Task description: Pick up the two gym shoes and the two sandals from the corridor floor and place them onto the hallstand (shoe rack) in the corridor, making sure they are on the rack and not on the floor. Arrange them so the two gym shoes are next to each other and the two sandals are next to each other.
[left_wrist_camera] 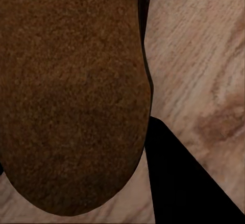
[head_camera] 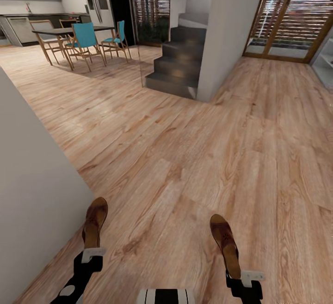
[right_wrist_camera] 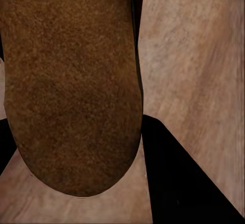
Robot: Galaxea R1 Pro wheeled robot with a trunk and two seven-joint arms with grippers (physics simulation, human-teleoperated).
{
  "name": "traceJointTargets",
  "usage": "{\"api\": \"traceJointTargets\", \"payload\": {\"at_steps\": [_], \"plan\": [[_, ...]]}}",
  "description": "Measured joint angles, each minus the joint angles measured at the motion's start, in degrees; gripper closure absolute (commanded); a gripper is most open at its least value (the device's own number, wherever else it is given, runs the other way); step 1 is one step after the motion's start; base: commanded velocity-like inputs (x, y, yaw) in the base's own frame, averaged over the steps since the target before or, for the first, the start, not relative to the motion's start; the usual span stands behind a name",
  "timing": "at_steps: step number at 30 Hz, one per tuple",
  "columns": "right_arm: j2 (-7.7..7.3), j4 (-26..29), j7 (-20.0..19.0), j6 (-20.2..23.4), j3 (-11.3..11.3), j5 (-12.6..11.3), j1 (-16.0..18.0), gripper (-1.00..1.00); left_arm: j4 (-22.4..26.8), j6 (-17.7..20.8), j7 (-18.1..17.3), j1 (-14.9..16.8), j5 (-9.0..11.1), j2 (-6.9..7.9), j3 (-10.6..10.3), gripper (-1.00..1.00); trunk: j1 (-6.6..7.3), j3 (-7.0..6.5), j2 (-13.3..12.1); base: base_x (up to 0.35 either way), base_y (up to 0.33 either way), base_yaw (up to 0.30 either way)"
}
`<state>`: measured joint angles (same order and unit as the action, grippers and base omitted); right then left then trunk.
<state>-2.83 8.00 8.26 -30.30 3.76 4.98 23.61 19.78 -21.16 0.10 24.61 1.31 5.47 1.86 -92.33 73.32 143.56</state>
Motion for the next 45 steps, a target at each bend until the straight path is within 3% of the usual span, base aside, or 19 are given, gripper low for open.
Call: {"api": "traceJointTargets", "payload": {"at_steps": [3,9,12,22,26,30,38,45], "plan": [[0.0,-0.02,0.05,-0.32,0.01,-0.01,0.0,1.0,-1.06,-0.45,0.7,-0.04,0.94,0.04,0.1,1.0,0.08,-0.86,-0.04,0.0,0.0,-0.219],[0.0,-0.1,0.13,-0.4,0.02,0.0,0.0,1.0,-4.86,-2.47,1.07,-1.63,5.76,0.39,0.1,1.0,0.23,-2.59,-0.12,0.0,0.0,-0.221],[0.03,-0.46,0.13,-0.4,0.01,-0.01,0.0,1.0,-5.43,-3.82,1.37,-2.75,6.28,0.56,-0.03,1.0,0.31,-3.46,-0.16,0.0,0.0,-0.222],[0.16,-1.5,0.13,-0.4,0.02,-0.13,0.0,1.0,-5.75,-4.06,2.21,-4.1,5.7,0.44,-0.28,1.0,0.57,-6.32,-0.3,0.0,0.0,-0.225],[0.2,-1.51,0.13,-0.4,0.01,-0.16,0.0,1.0,-5.78,-4.06,7.18,-4.13,5.37,0.29,-0.52,1.0,0.86,-7.39,-0.73,0.0,0.0,-0.233],[0.33,-1.51,0.13,-0.36,0.02,-0.17,0.0,1.0,-5.78,-4.2,9.6,-4.13,2.46,-0.03,-0.78,1.0,1.73,-8.32,-2.33,0.0,0.0,-0.237],[0.34,-1.52,0.14,-0.32,0.02,-0.17,-0.01,1.0,-5.79,-4.28,9.92,-4.13,1.91,-0.02,-0.75,1.0,3.49,-10.07,-5.54,0.0,0.0,-0.248],[0.35,-1.52,0.19,-0.31,0.01,-0.19,-0.01,1.0,-5.8,-4.28,9.93,-4.14,1.87,-0.03,-0.76,1.0,3.49,-10.2,-5.56,0.0,0.0,-0.283]]}}
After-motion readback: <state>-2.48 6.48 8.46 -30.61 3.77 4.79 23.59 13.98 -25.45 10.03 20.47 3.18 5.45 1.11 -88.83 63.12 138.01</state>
